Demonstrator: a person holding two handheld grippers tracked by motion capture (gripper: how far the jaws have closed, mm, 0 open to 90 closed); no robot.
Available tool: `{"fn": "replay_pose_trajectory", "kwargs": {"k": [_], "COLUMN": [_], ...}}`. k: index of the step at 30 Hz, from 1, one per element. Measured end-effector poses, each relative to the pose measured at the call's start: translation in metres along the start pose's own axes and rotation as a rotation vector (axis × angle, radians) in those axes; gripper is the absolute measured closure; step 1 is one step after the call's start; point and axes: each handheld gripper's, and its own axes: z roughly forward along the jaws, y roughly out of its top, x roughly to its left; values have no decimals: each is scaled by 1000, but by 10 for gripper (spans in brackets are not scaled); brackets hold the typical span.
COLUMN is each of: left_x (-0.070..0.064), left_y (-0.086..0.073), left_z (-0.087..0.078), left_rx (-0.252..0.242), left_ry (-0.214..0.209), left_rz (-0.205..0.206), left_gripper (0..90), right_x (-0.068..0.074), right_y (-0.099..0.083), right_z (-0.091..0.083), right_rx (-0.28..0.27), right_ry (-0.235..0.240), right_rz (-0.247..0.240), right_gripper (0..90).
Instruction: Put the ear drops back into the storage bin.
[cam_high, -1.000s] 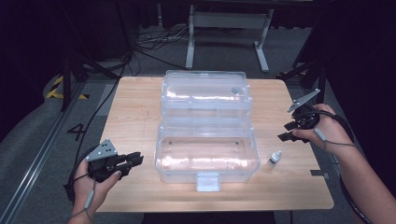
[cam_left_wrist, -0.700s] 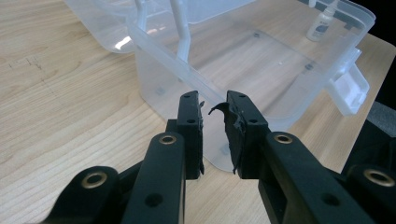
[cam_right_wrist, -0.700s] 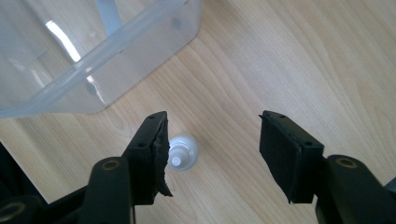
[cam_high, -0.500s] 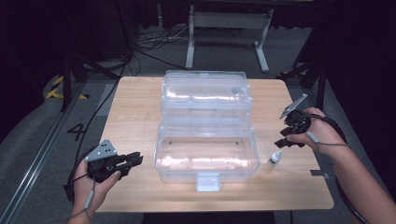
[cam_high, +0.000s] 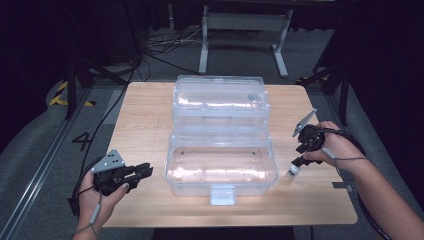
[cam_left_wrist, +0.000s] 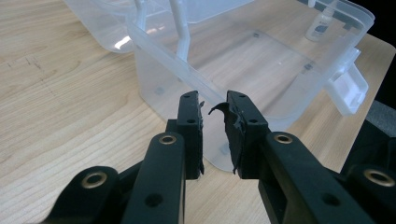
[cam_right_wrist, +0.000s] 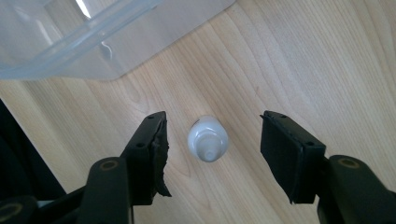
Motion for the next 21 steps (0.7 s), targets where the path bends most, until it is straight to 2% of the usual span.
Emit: {"fn": "replay_pose_trajectory", "kwargs": {"k": [7,8,21], "left_x": [0,1,0], "left_y": [0,0,0], "left_z": [0,-1,1], "left_rx": [0,1,6], "left_ry": [0,1,-8], "left_rz": [1,3,2], "left_gripper": [763,763,757], "right_x": [1,0,-1], "right_y": [3,3,-3], "right_z": [11,14,32], "right_rx": [52,71,117], "right_ry": [24,26,31], "right_rz": [-32,-52,-68], "right_gripper": [443,448,434]}}
